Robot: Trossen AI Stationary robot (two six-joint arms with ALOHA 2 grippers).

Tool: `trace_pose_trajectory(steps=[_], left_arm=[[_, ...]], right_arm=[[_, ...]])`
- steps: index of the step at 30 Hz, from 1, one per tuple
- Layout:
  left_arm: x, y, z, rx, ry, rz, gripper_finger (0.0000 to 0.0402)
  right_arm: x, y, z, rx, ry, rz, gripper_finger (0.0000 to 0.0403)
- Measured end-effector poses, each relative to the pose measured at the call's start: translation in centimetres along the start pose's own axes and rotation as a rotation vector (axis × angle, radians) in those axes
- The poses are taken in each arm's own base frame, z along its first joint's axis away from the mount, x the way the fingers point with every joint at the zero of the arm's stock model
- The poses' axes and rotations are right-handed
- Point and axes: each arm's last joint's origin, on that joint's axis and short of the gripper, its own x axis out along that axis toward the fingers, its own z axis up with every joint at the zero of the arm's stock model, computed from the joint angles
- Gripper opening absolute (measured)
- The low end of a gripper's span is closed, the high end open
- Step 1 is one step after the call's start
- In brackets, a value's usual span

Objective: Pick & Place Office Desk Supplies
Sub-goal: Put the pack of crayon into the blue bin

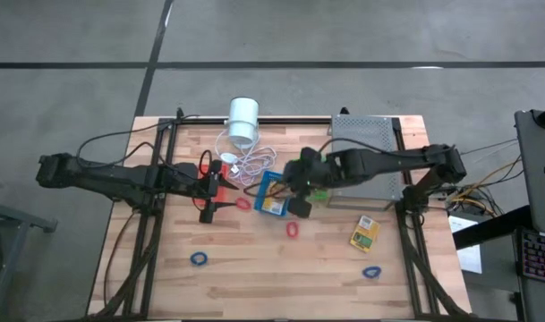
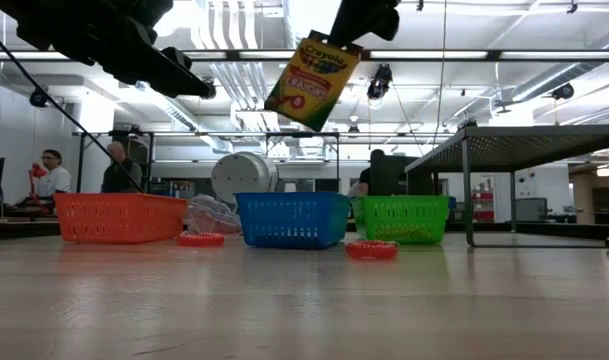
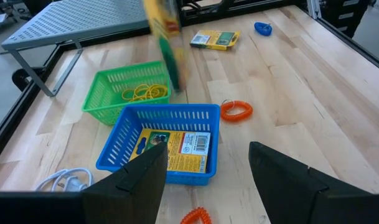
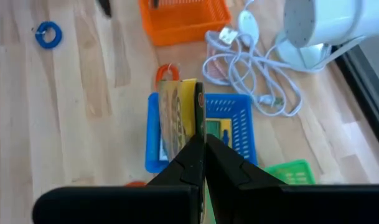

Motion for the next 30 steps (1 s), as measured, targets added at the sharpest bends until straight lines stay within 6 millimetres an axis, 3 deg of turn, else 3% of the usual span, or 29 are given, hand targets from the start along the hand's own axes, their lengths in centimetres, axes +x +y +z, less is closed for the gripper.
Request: trace_pose_trajectory(steps=[7,14,30], left_arm=[[0.0,0.0,0.0,0.000,0.000,0.000,0.0230],[0.0,0.0,0.0,0.000,0.000,0.000,0.0230],[0.0,0.0,0.0,0.000,0.000,0.000,0.0230]], right_arm=[[0.3,-1.1,0.5,0.005,0.008,0.018,0.0008],[2.4,-0.9,0.5,-0.047,0.080,0.026,0.0008],[5.8,-1.6,2.6,-0.015,0.238,0.079,0.0008]])
